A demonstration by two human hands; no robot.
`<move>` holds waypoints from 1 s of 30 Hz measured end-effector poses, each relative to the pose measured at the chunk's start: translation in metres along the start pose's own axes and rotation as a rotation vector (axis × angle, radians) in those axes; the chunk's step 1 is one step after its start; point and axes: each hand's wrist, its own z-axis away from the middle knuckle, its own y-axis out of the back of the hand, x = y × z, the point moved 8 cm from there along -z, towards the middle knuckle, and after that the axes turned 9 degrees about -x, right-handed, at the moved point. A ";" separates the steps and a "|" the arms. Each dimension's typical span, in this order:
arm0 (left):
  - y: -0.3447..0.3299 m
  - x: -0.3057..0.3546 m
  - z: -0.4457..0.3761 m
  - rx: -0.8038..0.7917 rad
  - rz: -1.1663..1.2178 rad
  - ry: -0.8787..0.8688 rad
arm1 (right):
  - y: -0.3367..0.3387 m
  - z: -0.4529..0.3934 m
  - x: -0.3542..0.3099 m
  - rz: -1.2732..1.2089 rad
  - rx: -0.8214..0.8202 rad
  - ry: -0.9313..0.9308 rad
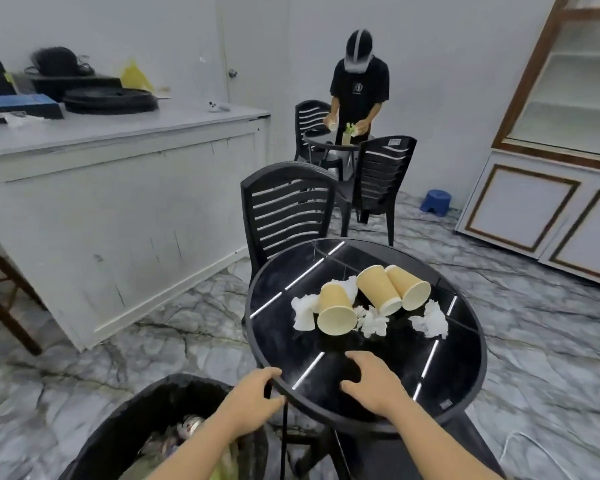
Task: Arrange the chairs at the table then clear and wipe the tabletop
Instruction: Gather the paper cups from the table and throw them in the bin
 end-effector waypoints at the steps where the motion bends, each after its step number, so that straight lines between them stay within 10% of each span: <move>1: 0.003 0.012 -0.013 0.001 -0.001 -0.019 | 0.012 -0.006 0.008 -0.008 0.023 -0.012; 10: 0.039 0.117 -0.102 0.148 0.097 -0.220 | 0.096 -0.070 0.057 -0.065 0.154 -0.023; 30: 0.032 0.141 -0.218 0.224 -0.118 -0.009 | 0.135 -0.168 0.071 -0.052 0.299 -0.020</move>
